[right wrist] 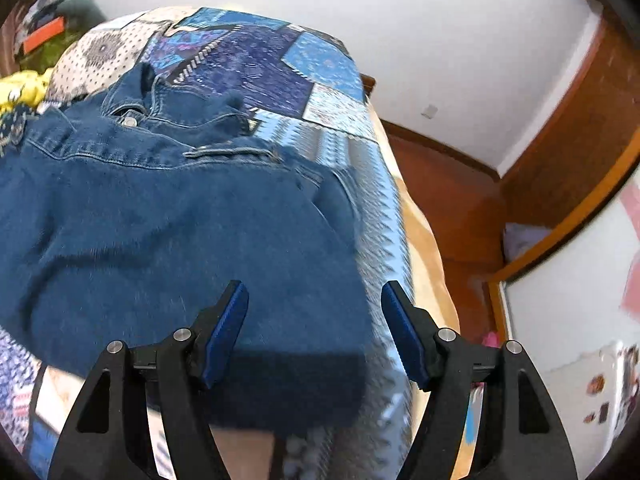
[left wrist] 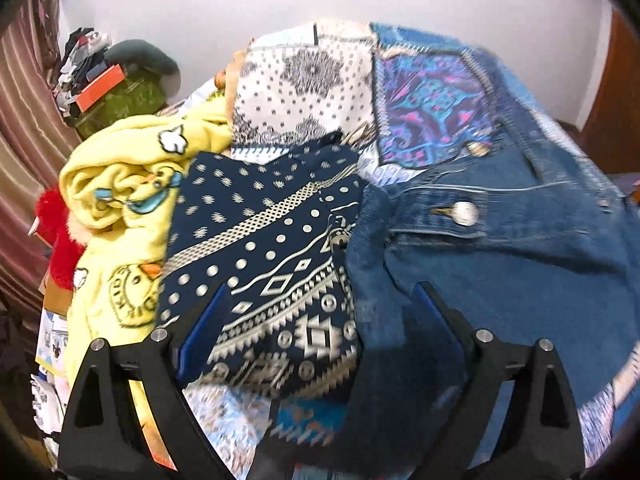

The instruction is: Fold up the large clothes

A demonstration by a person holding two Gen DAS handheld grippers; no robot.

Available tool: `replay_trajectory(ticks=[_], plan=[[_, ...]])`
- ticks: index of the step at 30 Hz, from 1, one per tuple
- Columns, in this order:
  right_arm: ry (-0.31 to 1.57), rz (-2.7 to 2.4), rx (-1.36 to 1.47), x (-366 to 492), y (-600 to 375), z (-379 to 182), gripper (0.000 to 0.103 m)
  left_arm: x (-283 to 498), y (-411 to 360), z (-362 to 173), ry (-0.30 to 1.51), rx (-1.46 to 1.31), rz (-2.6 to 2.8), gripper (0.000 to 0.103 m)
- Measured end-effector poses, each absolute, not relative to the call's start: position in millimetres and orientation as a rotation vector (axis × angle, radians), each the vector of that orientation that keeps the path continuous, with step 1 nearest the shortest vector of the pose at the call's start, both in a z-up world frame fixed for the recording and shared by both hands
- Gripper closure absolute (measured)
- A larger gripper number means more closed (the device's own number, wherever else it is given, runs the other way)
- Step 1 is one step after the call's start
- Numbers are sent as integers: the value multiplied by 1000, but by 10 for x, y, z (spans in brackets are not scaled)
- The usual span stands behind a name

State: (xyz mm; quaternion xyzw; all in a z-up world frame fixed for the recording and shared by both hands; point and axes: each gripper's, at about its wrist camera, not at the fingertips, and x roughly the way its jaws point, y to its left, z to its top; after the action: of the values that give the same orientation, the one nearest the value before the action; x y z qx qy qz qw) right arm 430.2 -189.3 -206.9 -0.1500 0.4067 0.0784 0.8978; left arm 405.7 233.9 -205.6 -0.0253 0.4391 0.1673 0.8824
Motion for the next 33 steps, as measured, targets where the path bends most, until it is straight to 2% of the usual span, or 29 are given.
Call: replay_trajectory(ticks=[5,10,13,17,28,33], plan=[[881,171,-183,4143,-2128,-1914,37,3552,2300,-1765,826,-138,285,11],[838,223,-140,3932,-2049,-1678,36,3249,2246,-1751,822,-267,201,11],[812,276,-131,3829,-1896,-1567,23,3156,2178,-1892,857,-355,177,11],[772,361,-123,3699,-1627,-1490,21,3121,2045,-2145,903,-497,85,11],[906,471,-192,3801,-965,-2030,21,3340,1924,-2715,913,-865,-61,11],[923,475,-184,3798,-954,-2163,14,3486,2066,-2903,848,-1009,-59,11]])
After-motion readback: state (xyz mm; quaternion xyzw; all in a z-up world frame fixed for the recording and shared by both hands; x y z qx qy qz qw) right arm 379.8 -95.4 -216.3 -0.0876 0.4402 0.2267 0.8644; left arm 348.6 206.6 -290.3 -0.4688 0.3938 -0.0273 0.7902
